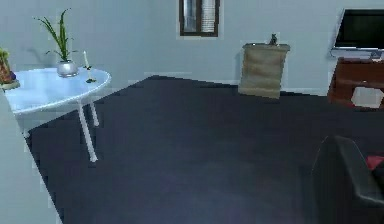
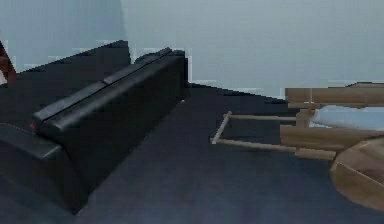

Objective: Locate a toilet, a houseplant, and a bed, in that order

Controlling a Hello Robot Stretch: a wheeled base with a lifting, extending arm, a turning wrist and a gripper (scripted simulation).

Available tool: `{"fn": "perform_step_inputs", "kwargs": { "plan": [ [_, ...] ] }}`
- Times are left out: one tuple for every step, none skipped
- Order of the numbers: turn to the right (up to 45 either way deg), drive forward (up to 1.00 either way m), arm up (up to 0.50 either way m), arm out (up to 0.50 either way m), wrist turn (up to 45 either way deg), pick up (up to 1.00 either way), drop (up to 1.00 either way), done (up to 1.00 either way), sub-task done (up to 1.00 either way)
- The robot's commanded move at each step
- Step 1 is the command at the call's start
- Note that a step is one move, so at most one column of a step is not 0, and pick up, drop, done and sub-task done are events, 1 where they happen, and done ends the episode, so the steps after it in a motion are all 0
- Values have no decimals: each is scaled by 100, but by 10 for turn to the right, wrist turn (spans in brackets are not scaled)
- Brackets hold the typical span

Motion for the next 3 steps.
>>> {"fn": "perform_step_inputs", "kwargs": {
  "plan": [
    [-60, 0, 0, 0, 0, 0, 0, 0, 0],
    [0, 70, 0, 0, 0, 0, 0, 0, 0],
    [-300, 0, 0, 0, 0, 0, 0, 0, 0]
  ]
}}
